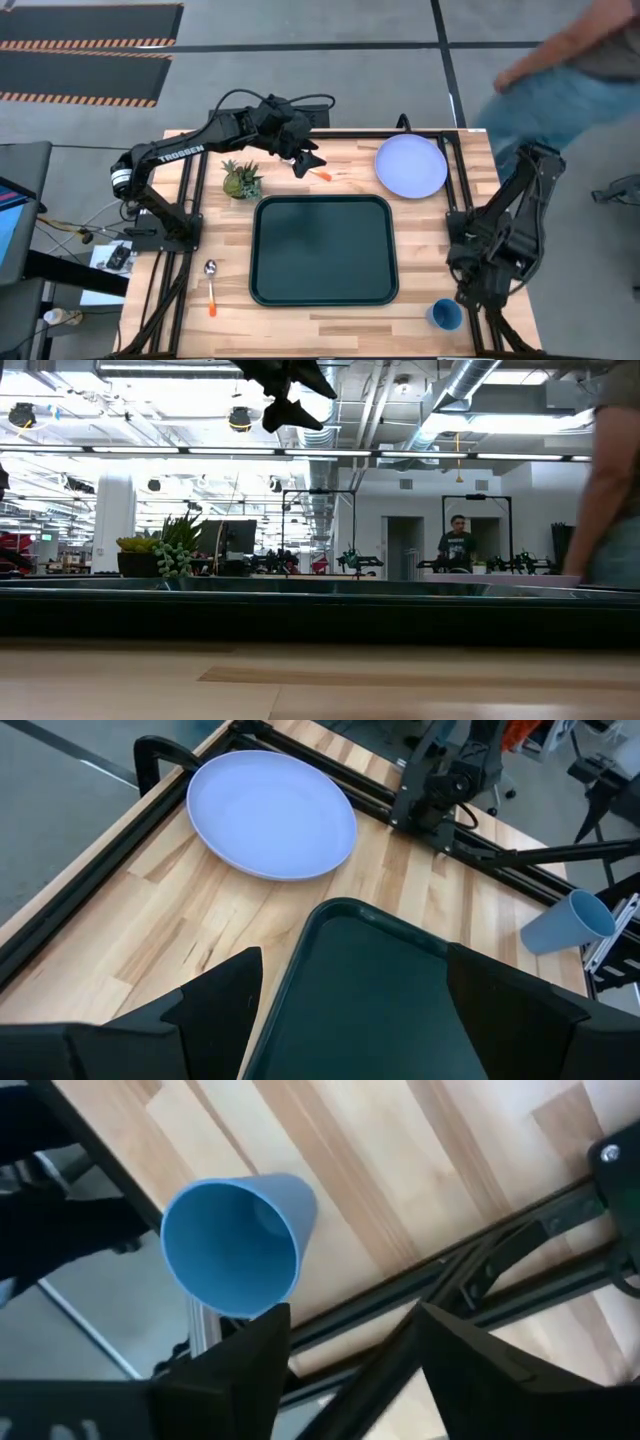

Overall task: Pick and place plate/cup/fork/spoon on tray
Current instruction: Put the blue cup on the top left of the black tray

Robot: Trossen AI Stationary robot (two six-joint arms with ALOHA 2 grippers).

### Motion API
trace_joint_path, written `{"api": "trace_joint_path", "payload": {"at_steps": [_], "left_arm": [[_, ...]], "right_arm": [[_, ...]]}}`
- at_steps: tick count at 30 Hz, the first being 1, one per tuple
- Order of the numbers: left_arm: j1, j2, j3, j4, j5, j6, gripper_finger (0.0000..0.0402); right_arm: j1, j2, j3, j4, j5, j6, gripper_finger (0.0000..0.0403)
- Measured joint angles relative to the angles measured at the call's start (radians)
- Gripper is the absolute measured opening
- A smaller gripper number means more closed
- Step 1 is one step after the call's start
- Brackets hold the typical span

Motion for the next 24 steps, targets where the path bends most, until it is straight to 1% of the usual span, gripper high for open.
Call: {"api": "trace_joint_path", "payload": {"at_steps": [4,9,17,24], "left_arm": [[-0.004,0.000,0.000,0.000,0.000,-0.001,0.0300],[-0.019,0.000,0.000,0.000,-0.001,-0.002,0.0300],[-0.049,0.000,0.000,0.000,-0.004,-0.007,0.0300],[-0.059,0.000,0.000,0.000,-0.009,-0.009,0.0300]], "right_arm": [[0.006,0.046,-0.010,0.043,0.023,-0.004,0.0246],[0.006,0.064,-0.081,0.157,0.024,-0.004,0.0235],[0.006,0.054,-0.189,0.221,0.024,-0.008,0.0233],[0.025,0.055,-0.204,0.273,0.030,-0.023,0.0233]]}}
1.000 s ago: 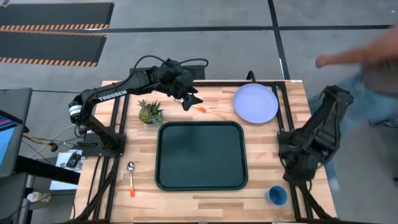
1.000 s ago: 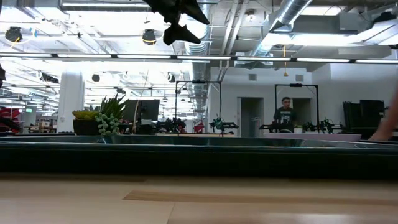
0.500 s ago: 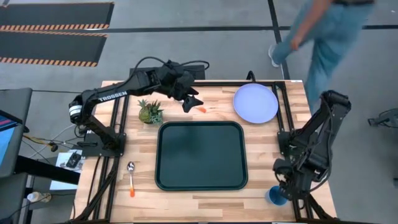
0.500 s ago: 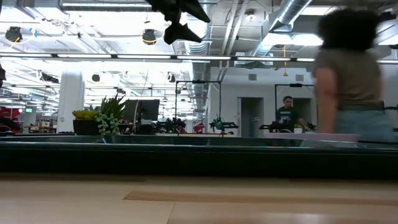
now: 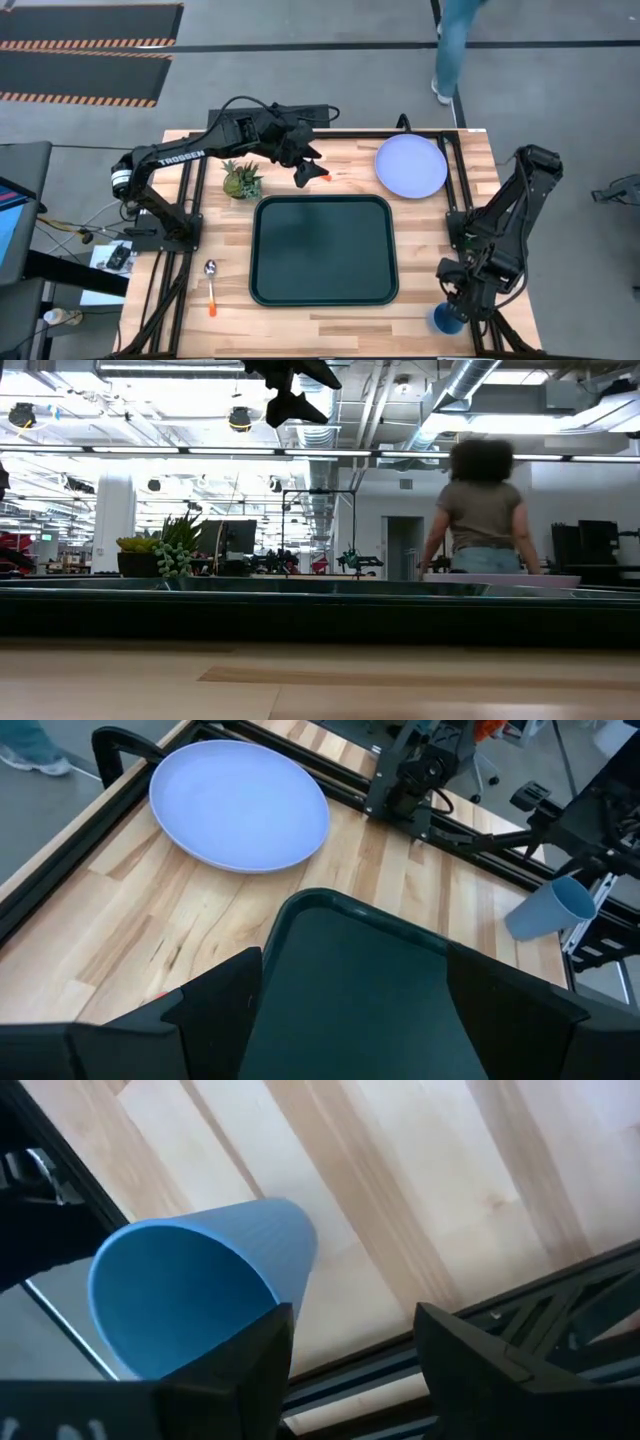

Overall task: Pick and place plate/cup/fork/spoon on tray
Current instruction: Put the blue cup on the top left of the black tray

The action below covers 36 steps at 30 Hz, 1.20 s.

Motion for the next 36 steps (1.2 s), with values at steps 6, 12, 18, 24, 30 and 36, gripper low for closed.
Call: {"api": "trace_joint_path", "payload": {"at_steps": [6,12,18,24,30,36], "left_arm": [[0.000,0.000,0.000,0.000,-0.019,0.000,0.0300],[0.000,0.000,0.000,0.000,-0.026,-0.003,0.0300],[0.000,0.000,0.000,0.000,-0.027,-0.003,0.0300],[0.000,0.000,-0.015,0.008,-0.050,-0.003,0.0300],[0.000,0.001,-0.031,0.006,-0.051,-0.015,0.0300],[0.000,0.001,-0.031,0.023,-0.051,-0.023,0.0300]], "right_arm": [[0.003,-0.006,-0.002,0.027,0.007,-0.001,0.0233],[0.003,-0.019,-0.002,0.059,0.009,0.011,0.0233],[0.030,-0.001,0.000,0.121,0.008,-0.026,0.0233],[0.056,0.055,-0.001,0.112,0.008,-0.027,0.0233],[0.054,0.094,-0.001,0.115,0.007,-0.029,0.0229],[0.051,0.136,0.000,0.124,0.003,-0.030,0.0171]]}}
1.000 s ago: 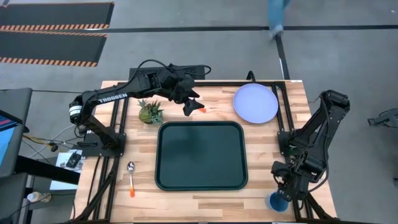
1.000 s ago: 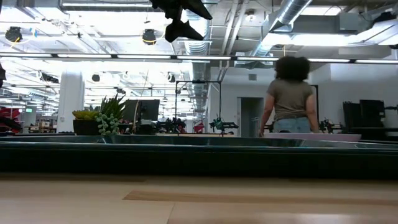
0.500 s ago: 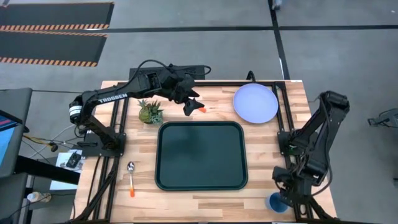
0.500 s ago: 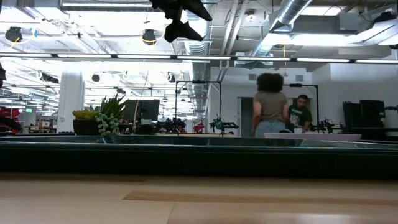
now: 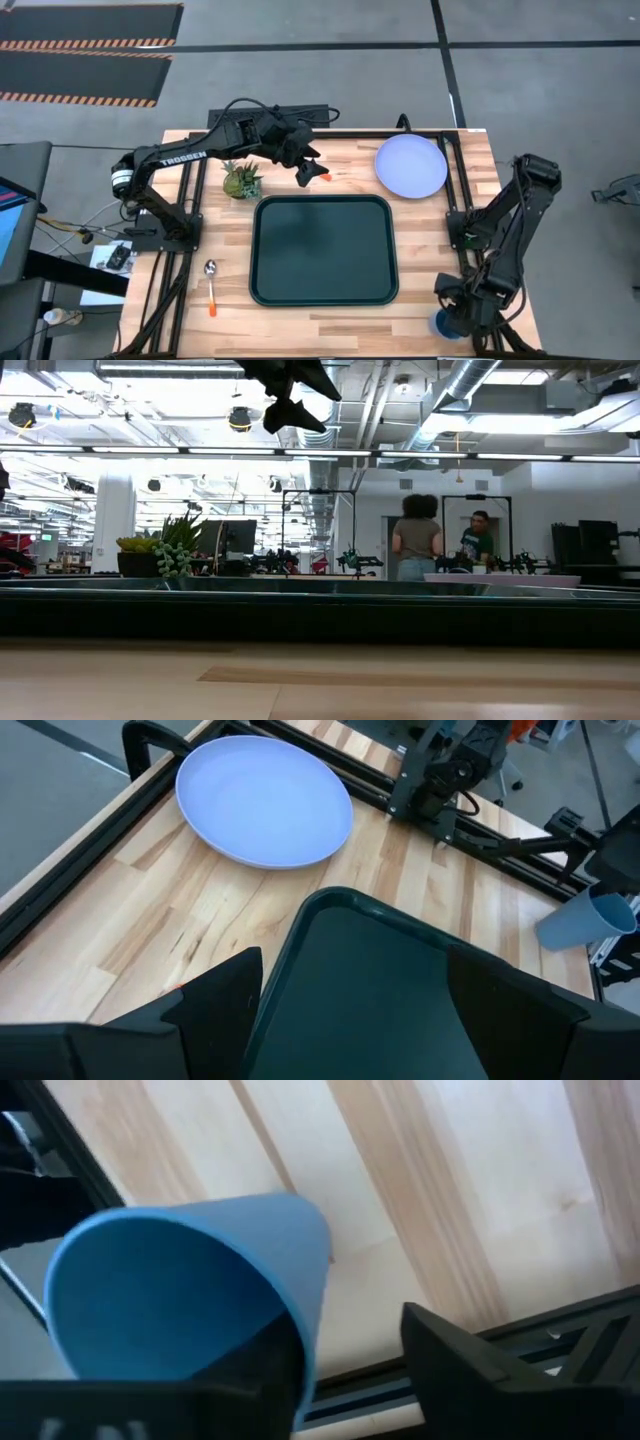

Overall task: Pick and place plate/cup/fork/spoon on tray
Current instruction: Put the blue cup on the top left of the black tray

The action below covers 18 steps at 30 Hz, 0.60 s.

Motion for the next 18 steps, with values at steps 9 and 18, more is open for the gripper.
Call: {"api": "trace_joint_path", "payload": {"at_steps": [9,18], "left_arm": [[0.000,0.000,0.000,0.000,0.000,-0.022,0.0300],[0.000,-0.003,0.006,0.025,0.011,-0.094,0.0300]], "right_arm": [[-0.032,0.035,0.000,0.035,-0.035,-0.027,0.0013],[-0.113,-0.004,0.000,0.008,-0.010,-0.060,0.0010]]}}
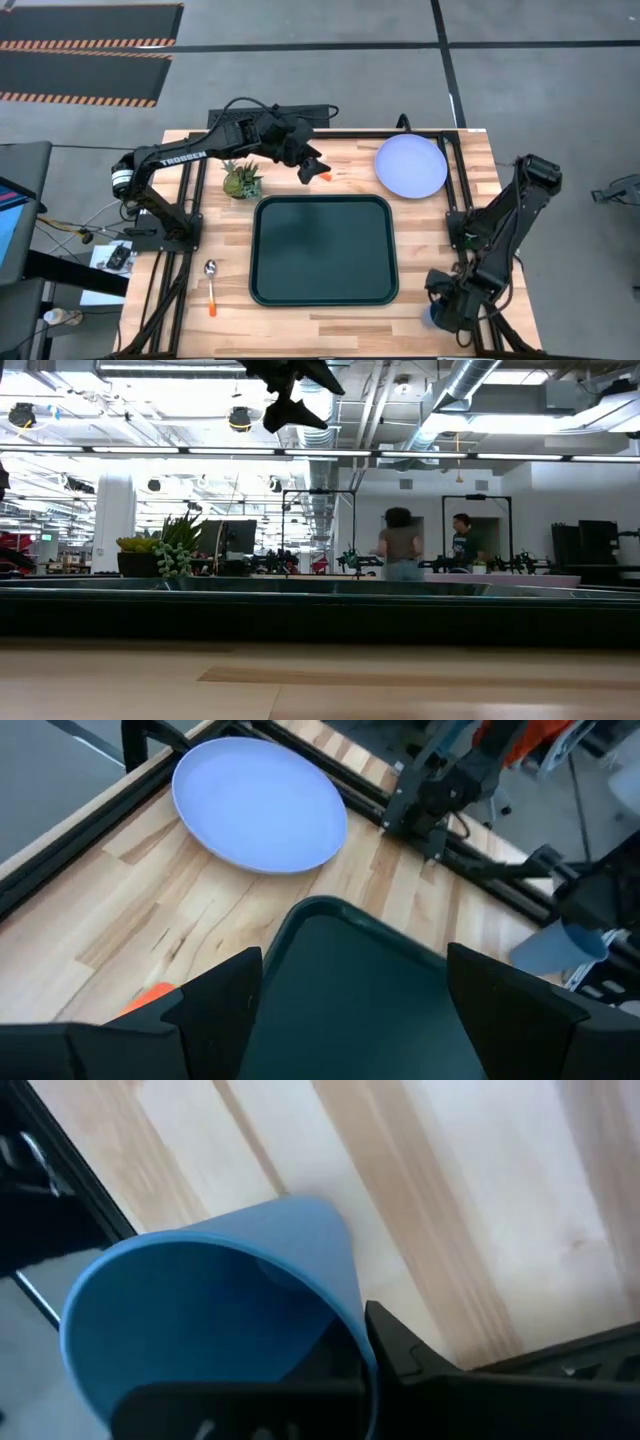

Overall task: Pick and place plate/cup/fork/spoon on tray
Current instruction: Put the blue cup on the top left of the black tray

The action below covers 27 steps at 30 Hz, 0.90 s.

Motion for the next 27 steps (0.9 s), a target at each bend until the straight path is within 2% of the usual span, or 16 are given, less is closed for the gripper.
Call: {"api": "trace_joint_path", "payload": {"at_steps": [6,9,12,16,19,23,27], "left_arm": [[0.023,-0.082,0.005,0.104,0.023,0.033,0.0300],[0.052,-0.141,0.003,0.089,-0.009,0.106,0.0300],[0.087,-0.202,-0.040,0.084,-0.022,0.144,0.0300],[0.128,-0.254,-0.144,0.092,-0.006,0.109,0.0300],[0.137,-0.273,-0.229,0.092,-0.004,0.061,0.0300],[0.134,-0.277,-0.296,0.096,0.000,0.007,0.0300],[0.121,-0.277,-0.319,0.099,0.015,-0.005,0.0300]], "right_arm": [[-0.056,-0.117,0.000,-0.094,0.128,-0.003,0.0005],[-0.107,-0.191,0.000,-0.186,0.144,-0.024,0.0007],[-0.214,-0.267,0.000,-0.252,0.148,-0.115,0.0004],[-0.439,-0.335,0.000,-0.262,0.140,-0.316,0.0007],[-0.628,-0.330,0.005,-0.260,0.080,-0.518,0.0010],[-0.846,-0.241,0.067,-0.259,0.048,-0.812,0.0008],[-0.992,-0.102,0.165,-0.256,0.070,-1.040,0.0013]]}}
